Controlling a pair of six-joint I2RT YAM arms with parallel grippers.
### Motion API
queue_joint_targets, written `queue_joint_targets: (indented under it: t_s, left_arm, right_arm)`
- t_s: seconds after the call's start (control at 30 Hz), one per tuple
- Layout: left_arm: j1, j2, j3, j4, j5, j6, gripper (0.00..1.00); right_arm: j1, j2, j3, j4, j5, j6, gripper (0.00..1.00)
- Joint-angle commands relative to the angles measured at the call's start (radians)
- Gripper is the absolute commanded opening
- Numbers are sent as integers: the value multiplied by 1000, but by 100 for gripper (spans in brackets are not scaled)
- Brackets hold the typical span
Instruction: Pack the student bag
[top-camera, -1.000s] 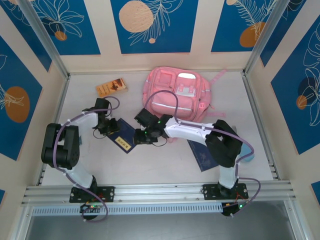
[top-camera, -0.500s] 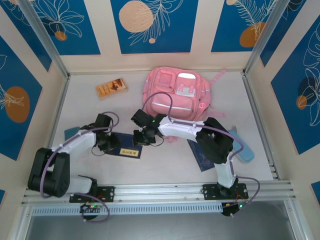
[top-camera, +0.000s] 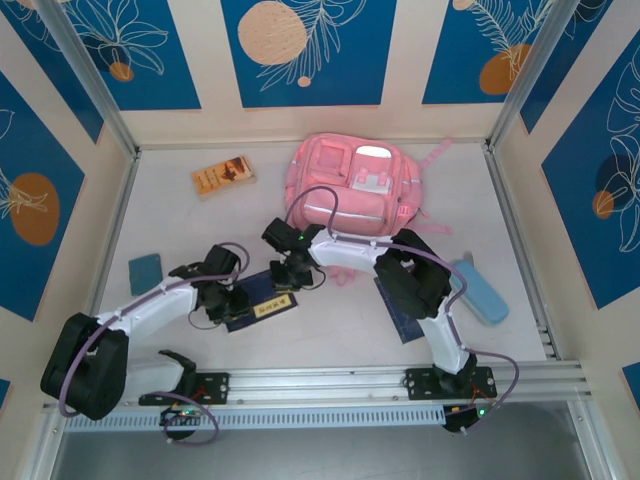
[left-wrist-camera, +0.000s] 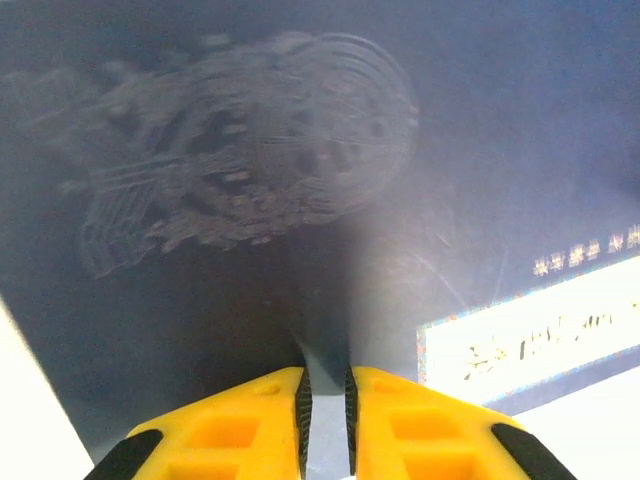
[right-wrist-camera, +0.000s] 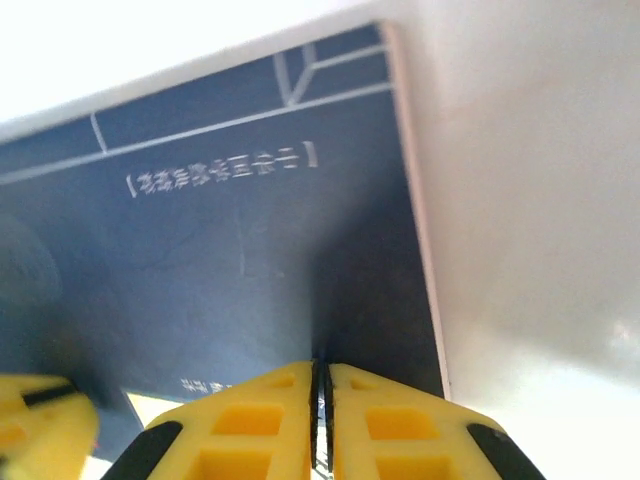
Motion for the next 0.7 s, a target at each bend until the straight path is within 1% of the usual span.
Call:
queue_joint_targets:
  t_s: [0.0, 0.13, 0.23, 0.27, 0.37, 0.43, 0.5, 0.6, 0.67]
  left_arm:
    - [-48, 26, -17, 69, 82, -48, 22]
    - [-50, 52, 35, 116, 74, -60, 28]
    - [-39, 45, 115, 87, 54, -20, 39]
    - [-26, 47, 149, 67, 54, 7, 43]
    - [38, 61, 229, -6, 49, 90, 53]
    - [90, 86, 264, -38, 55, 142, 58]
    - [130, 124, 293, -63, 37, 192, 63]
    - [179, 191, 318, -68, 35, 251, 71]
    - [202, 237, 328, -53, 34, 288, 73]
  right_arm:
    - [-39, 64, 68, -65, 46, -78, 13]
    - [-63, 9, 94, -68, 34, -105, 15]
    - [-71, -84, 53, -56, 17, -98, 22]
    - [-72, -123, 27, -46, 11, -90, 25]
    - [-69, -222, -69, 1, -33, -67, 28]
    - [-58, -259, -119, 16, -40, -44, 31]
    - [-45, -283, -159, 23, -37, -18, 34]
    - [-25, -303, -211, 40, -29, 17, 46]
    - [-17, -312, -238, 56, -39, 37, 55]
